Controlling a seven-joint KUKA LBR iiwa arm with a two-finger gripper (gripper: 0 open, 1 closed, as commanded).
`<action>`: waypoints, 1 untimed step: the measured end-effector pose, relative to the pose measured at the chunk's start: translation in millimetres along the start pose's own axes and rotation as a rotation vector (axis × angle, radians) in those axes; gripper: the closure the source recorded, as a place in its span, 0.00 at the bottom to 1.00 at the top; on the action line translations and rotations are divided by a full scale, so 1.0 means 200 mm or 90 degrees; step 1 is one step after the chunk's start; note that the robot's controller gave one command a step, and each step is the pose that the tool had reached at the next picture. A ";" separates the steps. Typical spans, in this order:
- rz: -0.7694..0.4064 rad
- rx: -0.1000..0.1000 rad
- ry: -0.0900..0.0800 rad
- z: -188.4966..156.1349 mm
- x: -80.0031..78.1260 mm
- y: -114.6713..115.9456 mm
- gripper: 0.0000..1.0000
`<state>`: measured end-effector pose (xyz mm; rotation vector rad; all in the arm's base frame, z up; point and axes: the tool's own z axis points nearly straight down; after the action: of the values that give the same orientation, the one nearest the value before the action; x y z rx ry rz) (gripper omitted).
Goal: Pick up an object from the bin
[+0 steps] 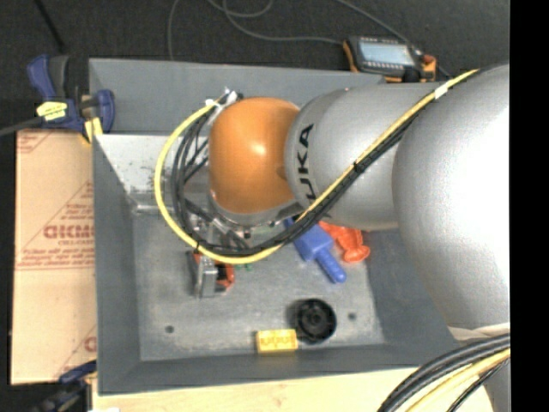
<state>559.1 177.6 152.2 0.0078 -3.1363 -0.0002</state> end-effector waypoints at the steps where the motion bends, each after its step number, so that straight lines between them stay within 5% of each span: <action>1: 0.002 -0.001 -0.005 -0.02 -0.01 0.00 0.00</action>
Offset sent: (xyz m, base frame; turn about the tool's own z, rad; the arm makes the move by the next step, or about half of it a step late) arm 0.0288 -0.0811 -0.0349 -0.0474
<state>560.9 176.8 157.0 0.0019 -3.1441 -0.0024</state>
